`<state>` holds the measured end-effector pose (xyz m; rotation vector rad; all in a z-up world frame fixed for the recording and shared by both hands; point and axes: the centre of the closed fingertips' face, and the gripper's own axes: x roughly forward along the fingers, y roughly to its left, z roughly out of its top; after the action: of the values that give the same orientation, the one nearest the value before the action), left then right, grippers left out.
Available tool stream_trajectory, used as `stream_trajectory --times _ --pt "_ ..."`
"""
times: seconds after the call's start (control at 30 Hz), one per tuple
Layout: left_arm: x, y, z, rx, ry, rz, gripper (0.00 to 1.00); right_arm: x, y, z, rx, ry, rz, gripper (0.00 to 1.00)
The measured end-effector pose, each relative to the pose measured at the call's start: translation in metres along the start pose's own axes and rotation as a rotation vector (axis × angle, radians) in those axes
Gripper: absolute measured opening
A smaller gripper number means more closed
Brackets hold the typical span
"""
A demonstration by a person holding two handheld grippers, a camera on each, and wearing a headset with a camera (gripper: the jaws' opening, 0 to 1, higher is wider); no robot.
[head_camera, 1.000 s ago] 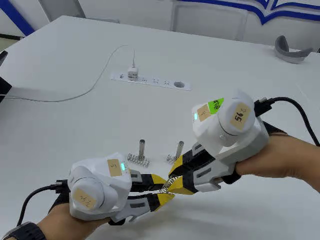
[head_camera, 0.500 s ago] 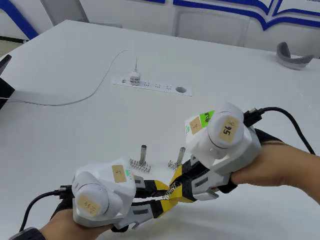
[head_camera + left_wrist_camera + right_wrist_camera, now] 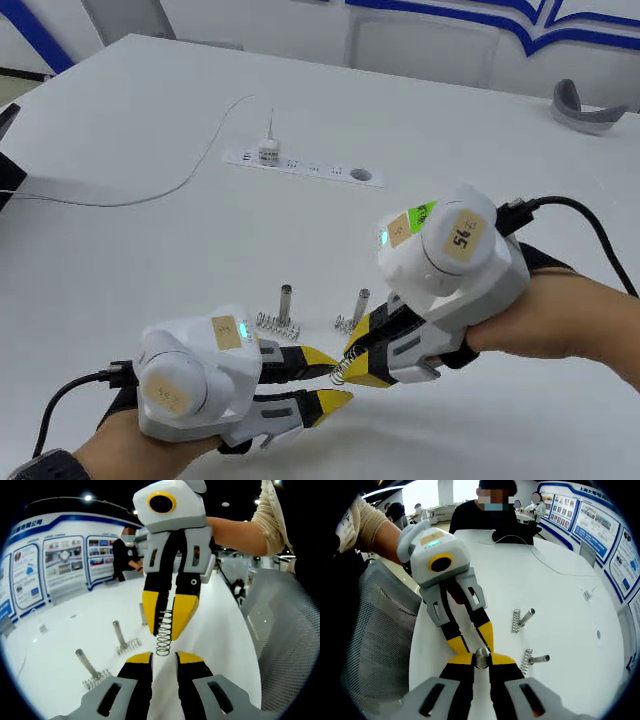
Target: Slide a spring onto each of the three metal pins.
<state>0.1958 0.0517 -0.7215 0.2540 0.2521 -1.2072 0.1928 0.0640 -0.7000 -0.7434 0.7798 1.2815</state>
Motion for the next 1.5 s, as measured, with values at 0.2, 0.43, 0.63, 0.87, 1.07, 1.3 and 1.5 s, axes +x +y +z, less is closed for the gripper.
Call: stream_trajectory --times 0.2,0.43,0.63,0.87,1.07,1.3,1.5 --pt "-0.01 0.008 0.0 -0.03 -0.011 0.031 0.25 -0.009 -0.007 -0.005 0.019 -0.002 -0.025 0.12" --pt "-0.022 0.02 -0.005 -0.058 -0.015 0.079 0.31 -0.022 -0.02 -0.012 0.045 0.003 -0.059 0.12" --pt "-0.034 0.032 -0.011 -0.081 -0.015 0.124 0.36 -0.035 -0.031 -0.021 0.065 0.012 -0.092 0.12" --pt "-0.042 0.042 -0.014 -0.1 -0.016 0.161 0.4 -0.047 -0.04 -0.029 0.09 0.022 -0.119 0.12" --pt "-0.047 0.049 -0.015 -0.116 -0.02 0.187 0.43 -0.064 -0.051 -0.039 0.119 0.034 -0.155 0.12" --pt "-0.049 0.052 -0.016 -0.124 -0.022 0.202 0.45 -0.084 -0.068 -0.049 0.143 0.052 -0.201 0.12" --pt "-0.051 0.055 -0.013 -0.125 -0.022 0.209 0.46 -0.089 -0.08 -0.059 0.153 0.09 -0.221 0.12"
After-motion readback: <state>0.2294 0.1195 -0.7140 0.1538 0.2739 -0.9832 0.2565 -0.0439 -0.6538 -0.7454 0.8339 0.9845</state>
